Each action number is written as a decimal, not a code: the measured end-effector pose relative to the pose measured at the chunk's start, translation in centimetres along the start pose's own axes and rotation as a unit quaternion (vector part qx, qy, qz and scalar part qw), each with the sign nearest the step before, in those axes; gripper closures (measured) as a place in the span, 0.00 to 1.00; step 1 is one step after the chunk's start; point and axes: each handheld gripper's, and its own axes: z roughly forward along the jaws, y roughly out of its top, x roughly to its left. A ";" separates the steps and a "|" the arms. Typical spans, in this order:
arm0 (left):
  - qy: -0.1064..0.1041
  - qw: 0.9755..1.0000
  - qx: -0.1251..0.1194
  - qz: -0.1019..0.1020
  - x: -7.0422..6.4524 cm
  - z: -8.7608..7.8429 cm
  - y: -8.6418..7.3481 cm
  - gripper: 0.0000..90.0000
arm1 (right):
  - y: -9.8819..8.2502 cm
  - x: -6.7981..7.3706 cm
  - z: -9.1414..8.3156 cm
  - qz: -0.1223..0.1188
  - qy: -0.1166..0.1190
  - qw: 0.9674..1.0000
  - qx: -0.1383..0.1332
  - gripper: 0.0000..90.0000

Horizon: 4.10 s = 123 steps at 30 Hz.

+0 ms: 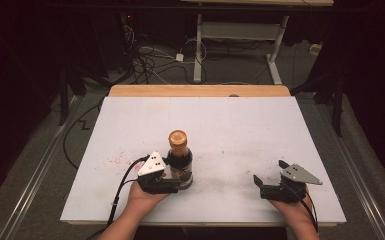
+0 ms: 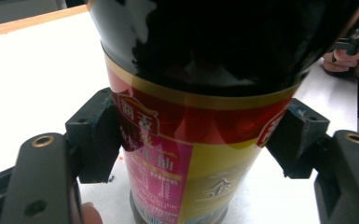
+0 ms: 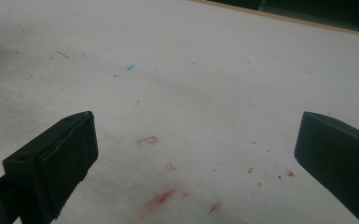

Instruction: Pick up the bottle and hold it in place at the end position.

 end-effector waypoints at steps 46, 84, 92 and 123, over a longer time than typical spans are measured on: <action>-0.007 1.000 -0.020 -0.004 -0.2 1.2 1.2 0.33 | 0.1 -0.5 -0.7 0.006 -0.003 1.000 -0.011 0.01; 0.001 0.997 -0.057 -0.056 4.2 11.4 4.8 0.33 | 0.1 -0.8 -1.1 0.007 -0.006 1.000 -0.016 0.01; 0.000 0.997 -0.062 -0.052 4.5 12.3 4.9 0.33 | 0.0 -0.8 -1.1 0.009 -0.006 1.000 -0.016 0.01; -0.001 0.997 -0.060 -0.050 4.6 12.3 4.8 0.31 | 0.9 -0.3 0.3 0.026 0.031 0.999 -0.006 0.14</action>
